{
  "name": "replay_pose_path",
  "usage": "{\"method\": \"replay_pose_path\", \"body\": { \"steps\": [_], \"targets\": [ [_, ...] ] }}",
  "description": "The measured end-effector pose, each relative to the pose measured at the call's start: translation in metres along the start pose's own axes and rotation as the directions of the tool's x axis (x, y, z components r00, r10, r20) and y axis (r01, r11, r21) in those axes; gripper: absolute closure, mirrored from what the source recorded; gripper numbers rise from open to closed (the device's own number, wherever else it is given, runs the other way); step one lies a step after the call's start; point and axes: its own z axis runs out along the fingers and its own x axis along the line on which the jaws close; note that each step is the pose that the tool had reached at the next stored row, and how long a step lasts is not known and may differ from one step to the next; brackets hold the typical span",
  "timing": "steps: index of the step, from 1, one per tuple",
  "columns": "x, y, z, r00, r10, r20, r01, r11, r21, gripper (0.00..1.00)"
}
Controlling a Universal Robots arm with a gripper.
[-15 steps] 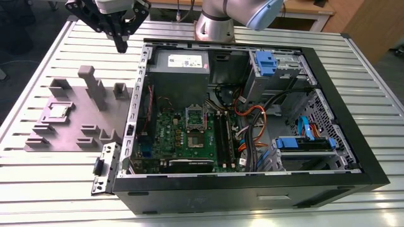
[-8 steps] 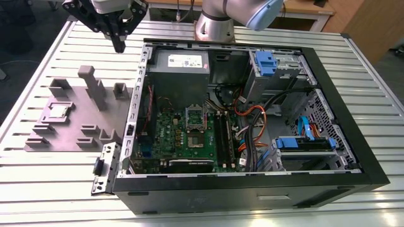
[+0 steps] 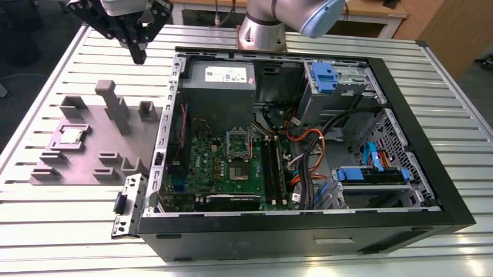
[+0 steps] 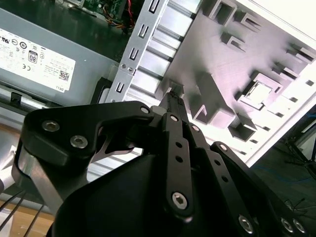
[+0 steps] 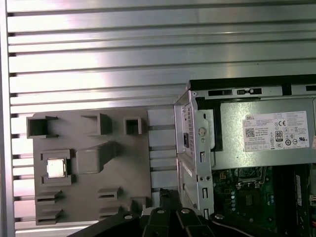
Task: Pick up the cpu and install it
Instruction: 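Reach for the cpu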
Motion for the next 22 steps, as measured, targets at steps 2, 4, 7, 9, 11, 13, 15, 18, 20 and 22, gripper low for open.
{"method": "replay_pose_path", "body": {
  "steps": [2, 4, 7, 9, 11, 13, 15, 18, 20, 22],
  "targets": [
    [0.0016, -0.0001, 0.0001, 1.0, 0.0, 0.0, 0.0, 1.0, 0.0, 0.89],
    [0.0047, -0.0004, 0.0002, 1.0, 0.0, 0.0, 0.0, 1.0, 0.0, 0.89],
    [0.0114, -0.0009, 0.0003, 1.0, 0.0, 0.0, 0.0, 1.0, 0.0, 0.89],
    [0.0166, -0.0013, 0.0004, 1.0, 0.0, 0.0, 0.0, 1.0, 0.0, 0.89],
    [0.0223, -0.0017, 0.0004, 1.0, 0.0, 0.0, 0.0, 1.0, 0.0, 0.89],
    [0.0278, -0.0022, 0.0004, 1.0, 0.0, 0.0, 0.0, 1.0, 0.0, 0.89],
    [0.0314, -0.0025, 0.0004, 1.0, -0.001, -0.0001, 0.001, 1.0, 0.0, 0.89],
    [0.0354, -0.0028, 0.0006, 1.0, -0.004, -0.0002, 0.004, 1.0, -0.0001, 0.89],
    [0.0392, -0.0031, 0.0006, 1.0, -0.005, -0.0002, 0.005, 1.0, -0.0002, 0.89],
    [0.0439, -0.0035, 0.0006, 1.0, -0.006, -0.0002, 0.006, 1.0, -0.0002, 0.89]
  ]
}}
